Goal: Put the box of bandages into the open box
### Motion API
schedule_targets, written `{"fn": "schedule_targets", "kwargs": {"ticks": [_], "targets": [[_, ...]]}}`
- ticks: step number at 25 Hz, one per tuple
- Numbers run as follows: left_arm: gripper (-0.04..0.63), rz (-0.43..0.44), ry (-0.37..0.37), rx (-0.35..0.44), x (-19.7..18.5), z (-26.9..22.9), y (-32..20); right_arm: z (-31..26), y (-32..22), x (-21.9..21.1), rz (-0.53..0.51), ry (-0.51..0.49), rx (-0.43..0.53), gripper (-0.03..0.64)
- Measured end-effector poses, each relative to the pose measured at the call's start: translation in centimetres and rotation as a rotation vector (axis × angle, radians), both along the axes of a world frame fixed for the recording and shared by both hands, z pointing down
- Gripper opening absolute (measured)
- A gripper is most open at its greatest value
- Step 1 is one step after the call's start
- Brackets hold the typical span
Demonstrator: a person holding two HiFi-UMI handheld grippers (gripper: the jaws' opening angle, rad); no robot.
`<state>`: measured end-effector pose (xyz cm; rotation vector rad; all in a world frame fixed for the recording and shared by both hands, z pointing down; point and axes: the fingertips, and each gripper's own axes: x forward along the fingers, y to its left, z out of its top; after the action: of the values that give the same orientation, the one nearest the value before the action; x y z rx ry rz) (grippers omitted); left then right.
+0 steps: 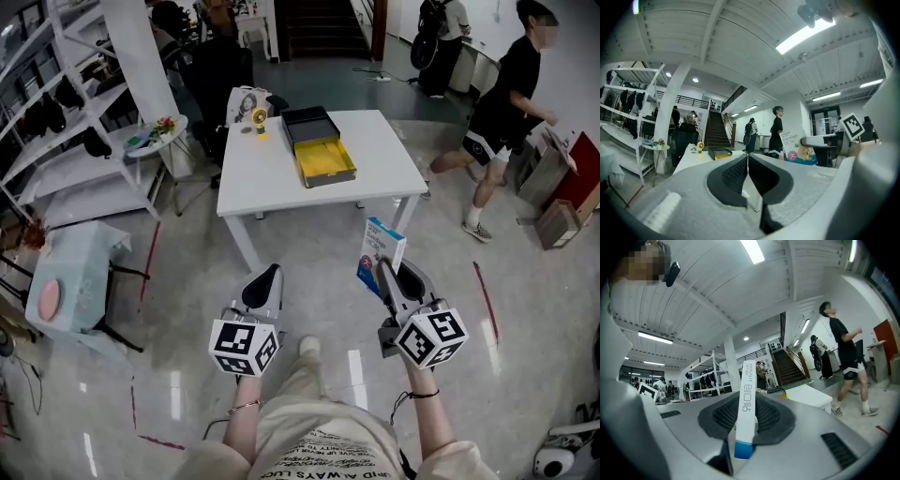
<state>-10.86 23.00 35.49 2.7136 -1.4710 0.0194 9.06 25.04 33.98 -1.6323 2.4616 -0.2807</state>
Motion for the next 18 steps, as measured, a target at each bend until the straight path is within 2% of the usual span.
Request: {"fn": "schedule_targets", "kwargs": {"ticks": [10,18], "targets": [[0.023,0.011,0.017,-0.049,0.9,1.0,-10.5,0.8,-9.5,0.9,-0.001,-0.019,-0.039,0.084],[0.023,0.029,0.017,-0.077,0.4,1.6,-20.4,1.4,-19.3,0.1,-0.002,-0.034,-0.064,0.086]]}}
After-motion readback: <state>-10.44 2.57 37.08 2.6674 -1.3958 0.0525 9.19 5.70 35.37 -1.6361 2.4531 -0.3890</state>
